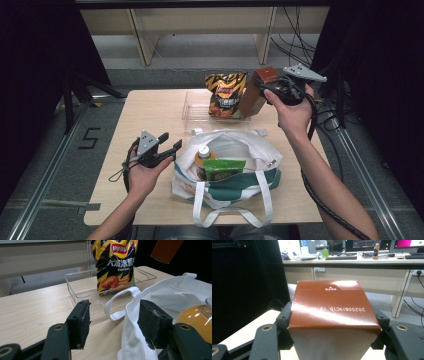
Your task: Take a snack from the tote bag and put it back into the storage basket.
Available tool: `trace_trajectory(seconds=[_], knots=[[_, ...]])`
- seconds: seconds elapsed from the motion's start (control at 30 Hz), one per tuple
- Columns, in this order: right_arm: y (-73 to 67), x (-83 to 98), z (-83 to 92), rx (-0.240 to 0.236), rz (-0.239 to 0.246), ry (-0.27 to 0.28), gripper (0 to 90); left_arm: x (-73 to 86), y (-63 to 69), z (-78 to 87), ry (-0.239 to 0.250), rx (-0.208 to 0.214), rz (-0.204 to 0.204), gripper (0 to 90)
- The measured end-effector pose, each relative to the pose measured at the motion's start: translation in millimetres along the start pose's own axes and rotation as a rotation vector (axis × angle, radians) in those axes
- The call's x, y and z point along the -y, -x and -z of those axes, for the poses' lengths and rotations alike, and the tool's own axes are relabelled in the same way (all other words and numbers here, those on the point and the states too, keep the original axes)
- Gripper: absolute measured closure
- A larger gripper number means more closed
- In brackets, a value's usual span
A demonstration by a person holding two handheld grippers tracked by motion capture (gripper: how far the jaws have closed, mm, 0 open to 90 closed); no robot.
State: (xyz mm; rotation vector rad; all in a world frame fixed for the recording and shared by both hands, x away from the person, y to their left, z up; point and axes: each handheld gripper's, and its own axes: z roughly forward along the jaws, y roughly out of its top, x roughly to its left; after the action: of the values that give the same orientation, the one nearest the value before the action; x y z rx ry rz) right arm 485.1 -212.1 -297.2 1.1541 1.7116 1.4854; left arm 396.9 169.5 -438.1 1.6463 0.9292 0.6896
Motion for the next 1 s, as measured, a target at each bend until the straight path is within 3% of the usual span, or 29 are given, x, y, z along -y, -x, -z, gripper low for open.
trace_trajectory(seconds=[0.3,0.43,0.47,0.5,0.6,0.63,0.83,0.9,1.0], knots=[[-3.1,2.0,-9.0,0.006,0.013,-0.003,39.0,-0.1,0.0,0.1,0.003,0.000,0.002,42.3],[-4.3,3.3,-13.1,0.015,0.006,-0.005,39.0,-0.1,0.0,-0.1,0.002,0.001,0.000,42.3],[-5.9,3.5,-13.5,0.020,-0.014,-0.012,39.0,-0.1,0.2,-0.1,0.001,0.000,0.002,42.3],[-4.4,3.7,-15.2,0.021,0.007,-0.006,39.0,-0.1,0.3,-0.1,0.001,0.001,0.004,42.3],[-6.4,4.1,-17.4,0.030,-0.014,-0.019,39.0,0.0,-0.1,0.0,0.001,0.001,0.000,42.3],[-5.1,4.3,-19.0,0.030,0.006,-0.014,39.0,0.0,-0.1,0.0,0.002,0.001,0.000,42.3],[-6.3,5.0,-24.5,0.049,-0.002,-0.024,39.0,-0.2,-0.1,0.0,0.002,0.001,-0.001,42.3],[-8.5,4.9,-25.9,0.052,-0.025,-0.030,38.9,-0.3,-0.1,0.1,0.002,0.001,-0.002,42.3],[-9.5,5.3,-29.1,0.058,-0.014,-0.027,38.9,-0.2,-0.2,0.0,0.004,0.002,0.000,42.3]])
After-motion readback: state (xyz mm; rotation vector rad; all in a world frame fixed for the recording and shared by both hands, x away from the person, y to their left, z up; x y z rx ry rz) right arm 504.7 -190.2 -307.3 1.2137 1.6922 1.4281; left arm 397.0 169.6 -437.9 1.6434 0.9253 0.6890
